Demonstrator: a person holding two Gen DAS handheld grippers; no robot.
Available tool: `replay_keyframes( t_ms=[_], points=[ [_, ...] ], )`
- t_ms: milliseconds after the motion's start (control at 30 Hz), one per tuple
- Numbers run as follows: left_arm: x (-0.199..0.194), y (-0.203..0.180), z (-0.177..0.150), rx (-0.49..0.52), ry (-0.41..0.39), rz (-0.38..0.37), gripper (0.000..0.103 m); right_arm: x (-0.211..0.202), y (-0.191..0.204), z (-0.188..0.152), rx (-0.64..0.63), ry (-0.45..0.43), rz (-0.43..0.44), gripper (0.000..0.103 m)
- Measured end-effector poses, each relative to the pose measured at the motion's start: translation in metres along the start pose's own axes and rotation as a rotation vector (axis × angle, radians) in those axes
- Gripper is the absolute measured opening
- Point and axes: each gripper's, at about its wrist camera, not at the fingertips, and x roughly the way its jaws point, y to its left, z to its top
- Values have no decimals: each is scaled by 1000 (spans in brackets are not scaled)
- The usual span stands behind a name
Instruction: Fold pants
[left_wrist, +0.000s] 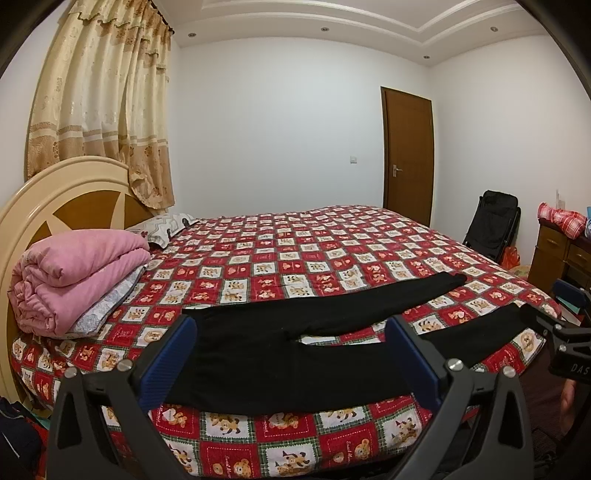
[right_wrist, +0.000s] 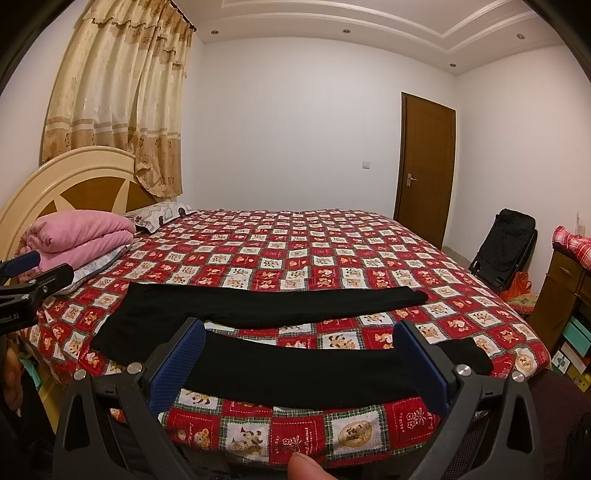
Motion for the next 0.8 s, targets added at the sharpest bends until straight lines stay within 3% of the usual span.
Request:
replay_keyframes(
  t_ms=[567,700,800],
  points=[
    [18,-7,-18,23,20,-9,103,22,-4,-5,-2,57,-3,102],
    [55,5,-28,77,27,58,103,56,-16,-17,-2,98,13,102],
    [101,35,-42,78,105,127,103,91,-31,-29,10,158,19,102]
  ],
)
